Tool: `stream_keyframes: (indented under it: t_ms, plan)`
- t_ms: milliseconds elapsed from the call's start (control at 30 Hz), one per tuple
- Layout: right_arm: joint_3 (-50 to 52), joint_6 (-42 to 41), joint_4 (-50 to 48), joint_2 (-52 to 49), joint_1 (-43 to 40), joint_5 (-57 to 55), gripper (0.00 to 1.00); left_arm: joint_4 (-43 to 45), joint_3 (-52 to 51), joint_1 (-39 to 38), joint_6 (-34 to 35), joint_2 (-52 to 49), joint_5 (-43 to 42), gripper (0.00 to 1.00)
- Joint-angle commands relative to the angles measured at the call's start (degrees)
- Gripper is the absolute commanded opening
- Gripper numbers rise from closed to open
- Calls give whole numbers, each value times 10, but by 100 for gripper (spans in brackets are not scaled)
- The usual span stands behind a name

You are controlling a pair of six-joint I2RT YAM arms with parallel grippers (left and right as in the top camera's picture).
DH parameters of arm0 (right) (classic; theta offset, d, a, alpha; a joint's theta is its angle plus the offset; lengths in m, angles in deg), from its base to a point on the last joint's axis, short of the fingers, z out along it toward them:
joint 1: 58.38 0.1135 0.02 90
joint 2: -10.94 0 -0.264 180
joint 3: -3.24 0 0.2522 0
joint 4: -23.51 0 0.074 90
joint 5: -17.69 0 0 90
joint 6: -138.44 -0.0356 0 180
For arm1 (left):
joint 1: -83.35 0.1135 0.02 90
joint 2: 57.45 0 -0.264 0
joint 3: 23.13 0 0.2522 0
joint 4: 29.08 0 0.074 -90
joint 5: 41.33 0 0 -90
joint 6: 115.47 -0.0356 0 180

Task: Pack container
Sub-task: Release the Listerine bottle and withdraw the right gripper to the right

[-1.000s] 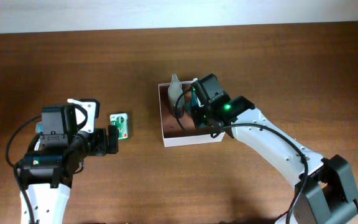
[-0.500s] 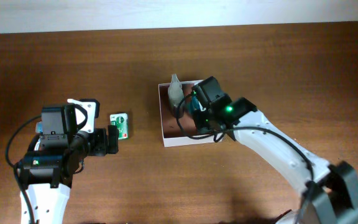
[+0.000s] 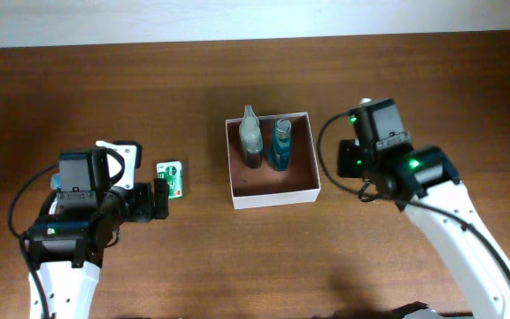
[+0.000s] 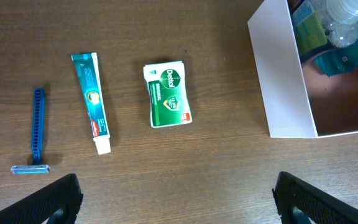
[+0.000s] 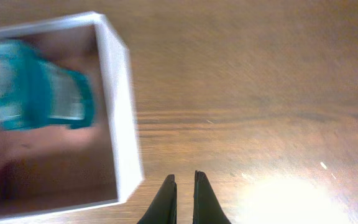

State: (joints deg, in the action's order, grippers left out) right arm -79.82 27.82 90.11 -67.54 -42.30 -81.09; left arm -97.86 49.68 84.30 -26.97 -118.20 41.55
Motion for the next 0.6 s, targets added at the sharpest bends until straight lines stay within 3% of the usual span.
stream_keyframes:
  t_ms: [0,367,567]
  plan:
    - [0,-7,12,-37,-17,24,5,1,12,2,6,-2,-6,100]
    - [13,9,0,-188,-19,132,4,1,12,2,6,-2,-6,99]
    - [13,33,-14,-208,-18,179,4,1,12,2,6,-2,-6,99]
